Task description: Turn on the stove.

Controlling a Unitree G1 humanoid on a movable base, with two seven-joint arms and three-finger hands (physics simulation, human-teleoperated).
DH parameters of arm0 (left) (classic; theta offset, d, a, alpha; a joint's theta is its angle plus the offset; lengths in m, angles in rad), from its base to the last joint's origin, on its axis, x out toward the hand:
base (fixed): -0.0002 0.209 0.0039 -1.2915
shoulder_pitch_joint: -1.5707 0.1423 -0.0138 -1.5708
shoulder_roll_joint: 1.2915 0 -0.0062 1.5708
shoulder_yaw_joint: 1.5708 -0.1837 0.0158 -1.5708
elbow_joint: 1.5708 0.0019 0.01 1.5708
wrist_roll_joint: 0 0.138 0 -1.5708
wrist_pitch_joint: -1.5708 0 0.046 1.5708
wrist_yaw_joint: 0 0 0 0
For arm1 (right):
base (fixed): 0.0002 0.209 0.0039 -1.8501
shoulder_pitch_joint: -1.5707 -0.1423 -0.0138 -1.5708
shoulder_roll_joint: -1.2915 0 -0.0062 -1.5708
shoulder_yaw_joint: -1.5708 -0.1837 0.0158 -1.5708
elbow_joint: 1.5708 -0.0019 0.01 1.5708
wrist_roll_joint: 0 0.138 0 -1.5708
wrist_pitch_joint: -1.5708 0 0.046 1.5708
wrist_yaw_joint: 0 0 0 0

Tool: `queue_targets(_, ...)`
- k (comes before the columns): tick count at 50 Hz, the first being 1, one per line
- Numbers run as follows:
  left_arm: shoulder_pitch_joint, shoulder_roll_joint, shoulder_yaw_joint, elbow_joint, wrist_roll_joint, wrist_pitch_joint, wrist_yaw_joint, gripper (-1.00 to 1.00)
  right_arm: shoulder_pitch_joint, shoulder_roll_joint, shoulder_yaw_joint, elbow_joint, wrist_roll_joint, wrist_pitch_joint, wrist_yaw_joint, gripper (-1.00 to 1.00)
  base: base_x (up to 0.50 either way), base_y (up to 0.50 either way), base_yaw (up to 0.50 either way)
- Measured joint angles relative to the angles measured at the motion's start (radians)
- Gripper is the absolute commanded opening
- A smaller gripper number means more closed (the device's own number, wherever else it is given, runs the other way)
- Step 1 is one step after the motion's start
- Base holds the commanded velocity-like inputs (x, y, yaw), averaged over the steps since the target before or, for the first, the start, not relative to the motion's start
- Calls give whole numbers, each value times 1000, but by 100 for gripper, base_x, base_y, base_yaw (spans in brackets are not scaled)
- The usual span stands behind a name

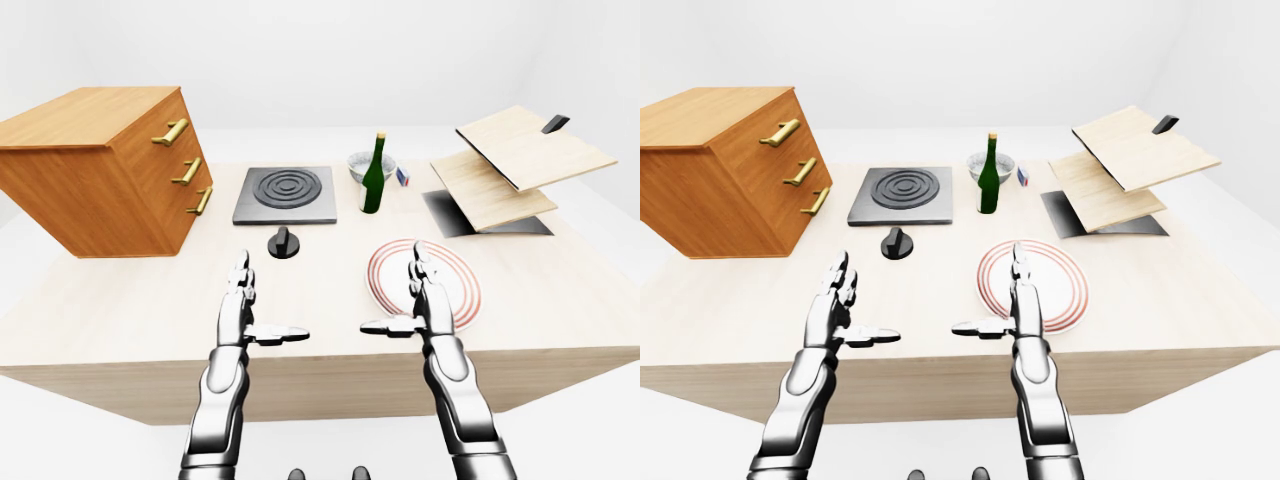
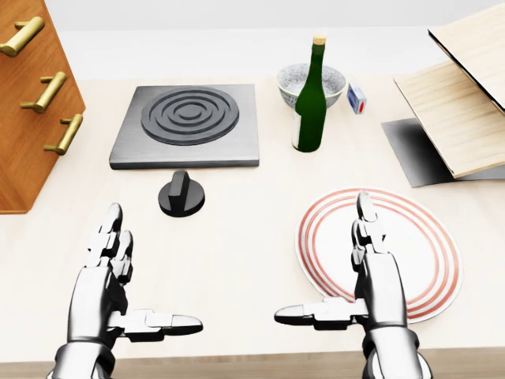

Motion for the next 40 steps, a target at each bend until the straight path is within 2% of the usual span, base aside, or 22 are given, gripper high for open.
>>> queue_targets(6,0,4,12,-7,2,7,1,100,-5,4,5,-76,-42,0,-32,100,0,0,0)
queue_targets(12,-23,8,16,20,8,28,3,100,-15,1,1,-101,-30,0,-19,100,0,0,0)
queue_targets(21,-36,8,8,29,37,9,21,100,-15,-5,4,-121,-41,0,-9,100,0,0,0)
queue_targets(25,-19,5,-1,-38,46,25,19,100,0,-6,16,-174,-59,0,-4,100,0,0,0)
queue_targets(30,20,2,-14,-166,53,60,9,100,33,-3,40,-283,-98,0,-4,100,0,0,0)
queue_targets(40,132,-1,-57,-456,61,61,-12,100,134,-6,107,-554,-186,0,-19,100,0,0,0)
